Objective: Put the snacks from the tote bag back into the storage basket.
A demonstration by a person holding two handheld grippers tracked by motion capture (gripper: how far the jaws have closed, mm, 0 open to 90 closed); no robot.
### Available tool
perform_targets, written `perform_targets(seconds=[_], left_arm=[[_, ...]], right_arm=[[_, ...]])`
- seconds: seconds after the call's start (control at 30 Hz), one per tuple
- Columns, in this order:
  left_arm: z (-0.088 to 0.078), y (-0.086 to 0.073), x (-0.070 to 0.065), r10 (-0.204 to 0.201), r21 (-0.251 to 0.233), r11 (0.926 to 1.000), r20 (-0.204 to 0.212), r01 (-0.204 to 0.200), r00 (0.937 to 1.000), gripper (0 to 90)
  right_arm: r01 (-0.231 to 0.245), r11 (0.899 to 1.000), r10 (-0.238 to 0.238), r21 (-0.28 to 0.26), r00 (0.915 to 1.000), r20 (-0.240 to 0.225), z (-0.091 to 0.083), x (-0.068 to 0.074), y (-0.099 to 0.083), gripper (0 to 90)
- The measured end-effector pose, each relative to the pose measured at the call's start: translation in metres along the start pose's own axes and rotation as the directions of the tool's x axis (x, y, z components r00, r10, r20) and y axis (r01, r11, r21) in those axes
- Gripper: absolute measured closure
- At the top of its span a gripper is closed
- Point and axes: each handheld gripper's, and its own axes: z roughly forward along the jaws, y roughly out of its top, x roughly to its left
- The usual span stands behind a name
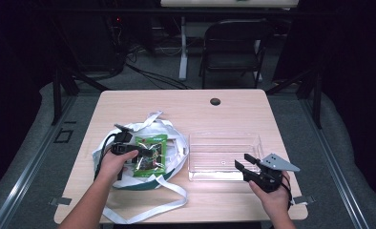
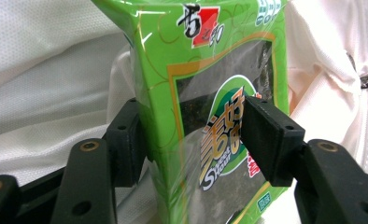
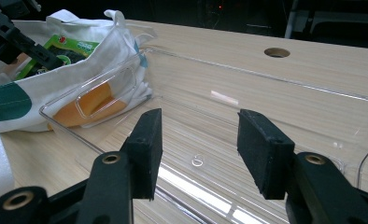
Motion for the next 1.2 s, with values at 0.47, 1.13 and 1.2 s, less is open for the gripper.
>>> perform_targets(seconds=[0.47, 1.13, 1.2], left_arm=[[-0.001, -0.002, 0.000, 0.005, -0.002, 1.0000, 0.014, -0.005, 0.9999, 47.0], [-0.015, -0.008, -0.009, 0.069, -0.029, 0.9973, 0.031, -0.068, 0.9971, 55.1], [-0.016, -0.009, -0.009, 0.072, -0.032, 0.9970, 0.031, -0.071, 0.9969, 56.3]], right_arm=[[0.000, 1.000, 0.000, 0.001, 1.0000, 0.000, 0.000, 0.000, 0.000, 50.3], [0.000, 1.000, 0.000, -0.002, 1.0000, 0.003, 0.001, 0.000, -0.001, 50.2], [0.002, 1.000, -0.002, -0.003, 1.0000, 0.003, 0.001, 0.000, -0.001, 50.2]])
